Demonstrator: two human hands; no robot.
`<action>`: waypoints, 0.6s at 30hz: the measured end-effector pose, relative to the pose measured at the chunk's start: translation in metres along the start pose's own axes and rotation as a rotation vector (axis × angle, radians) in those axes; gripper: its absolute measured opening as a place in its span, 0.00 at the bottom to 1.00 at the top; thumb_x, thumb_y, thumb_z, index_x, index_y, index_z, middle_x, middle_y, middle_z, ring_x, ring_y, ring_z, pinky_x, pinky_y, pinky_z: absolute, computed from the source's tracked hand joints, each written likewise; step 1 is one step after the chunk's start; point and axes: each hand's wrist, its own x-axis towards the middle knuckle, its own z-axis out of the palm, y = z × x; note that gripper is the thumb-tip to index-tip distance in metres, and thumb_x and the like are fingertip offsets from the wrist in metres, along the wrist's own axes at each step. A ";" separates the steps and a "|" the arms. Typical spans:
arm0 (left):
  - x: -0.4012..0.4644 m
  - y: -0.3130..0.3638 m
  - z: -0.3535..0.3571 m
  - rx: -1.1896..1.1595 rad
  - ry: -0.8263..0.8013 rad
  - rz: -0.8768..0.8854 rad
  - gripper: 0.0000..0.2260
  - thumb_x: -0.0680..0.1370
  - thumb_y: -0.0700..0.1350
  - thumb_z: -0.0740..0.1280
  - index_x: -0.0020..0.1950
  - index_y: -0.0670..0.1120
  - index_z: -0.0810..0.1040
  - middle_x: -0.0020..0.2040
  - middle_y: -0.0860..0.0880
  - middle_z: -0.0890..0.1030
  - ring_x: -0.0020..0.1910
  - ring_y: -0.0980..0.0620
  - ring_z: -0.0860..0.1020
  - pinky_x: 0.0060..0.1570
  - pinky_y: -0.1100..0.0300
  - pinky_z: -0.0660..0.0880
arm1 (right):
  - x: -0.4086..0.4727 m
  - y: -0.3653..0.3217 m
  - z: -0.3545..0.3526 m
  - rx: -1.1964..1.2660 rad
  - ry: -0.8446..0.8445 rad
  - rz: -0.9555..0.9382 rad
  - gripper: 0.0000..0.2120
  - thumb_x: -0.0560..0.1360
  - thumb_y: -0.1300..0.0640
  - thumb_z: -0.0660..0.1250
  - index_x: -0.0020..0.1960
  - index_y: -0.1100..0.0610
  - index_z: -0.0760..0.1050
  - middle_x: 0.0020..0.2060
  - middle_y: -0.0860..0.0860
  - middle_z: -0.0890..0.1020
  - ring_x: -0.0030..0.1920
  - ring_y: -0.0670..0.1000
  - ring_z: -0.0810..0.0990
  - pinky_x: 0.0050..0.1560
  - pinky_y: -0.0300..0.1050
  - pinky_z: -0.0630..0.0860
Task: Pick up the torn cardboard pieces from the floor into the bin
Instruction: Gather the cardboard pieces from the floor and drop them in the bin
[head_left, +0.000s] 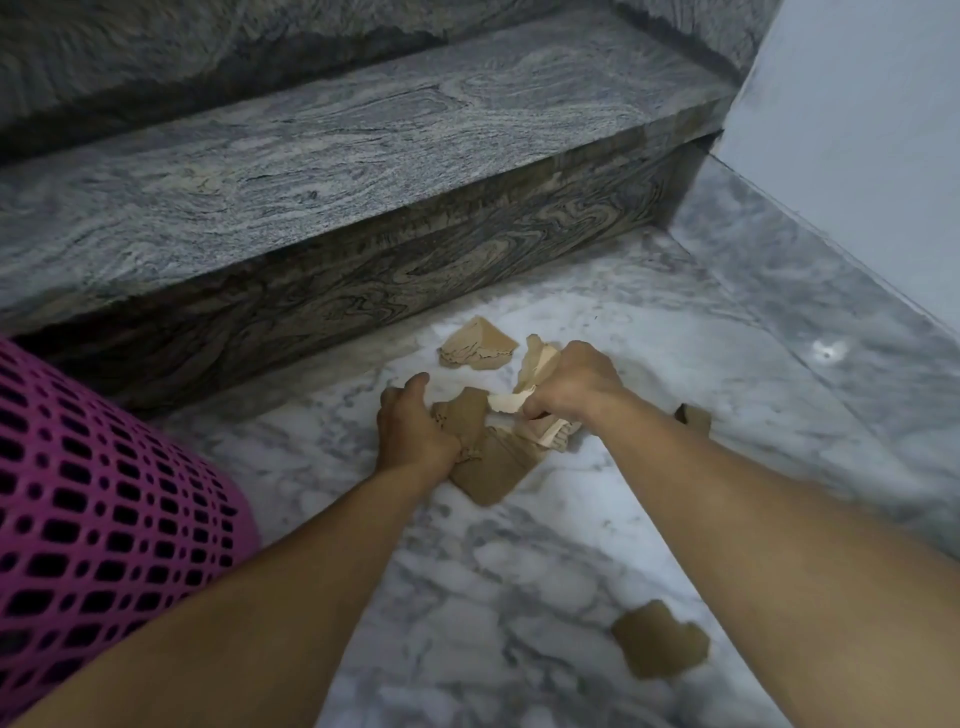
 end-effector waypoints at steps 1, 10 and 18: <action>0.000 -0.001 0.001 -0.008 0.016 -0.024 0.35 0.68 0.38 0.76 0.73 0.44 0.67 0.67 0.40 0.69 0.65 0.42 0.71 0.59 0.59 0.70 | -0.001 -0.001 -0.001 0.014 -0.005 0.000 0.20 0.63 0.57 0.81 0.41 0.56 0.69 0.40 0.51 0.77 0.41 0.51 0.77 0.37 0.42 0.72; 0.003 0.003 -0.010 -0.022 -0.188 -0.198 0.14 0.66 0.36 0.78 0.47 0.43 0.77 0.45 0.46 0.78 0.47 0.46 0.78 0.45 0.56 0.78 | -0.009 0.007 0.000 0.178 0.009 -0.001 0.29 0.60 0.61 0.83 0.55 0.58 0.72 0.48 0.52 0.80 0.49 0.53 0.80 0.50 0.47 0.79; 0.028 0.037 -0.024 0.012 -0.306 -0.168 0.13 0.72 0.37 0.74 0.56 0.38 0.79 0.40 0.48 0.78 0.36 0.53 0.76 0.30 0.63 0.72 | -0.002 0.025 -0.057 0.275 0.026 0.069 0.20 0.61 0.67 0.82 0.45 0.61 0.75 0.46 0.58 0.84 0.46 0.58 0.84 0.49 0.51 0.82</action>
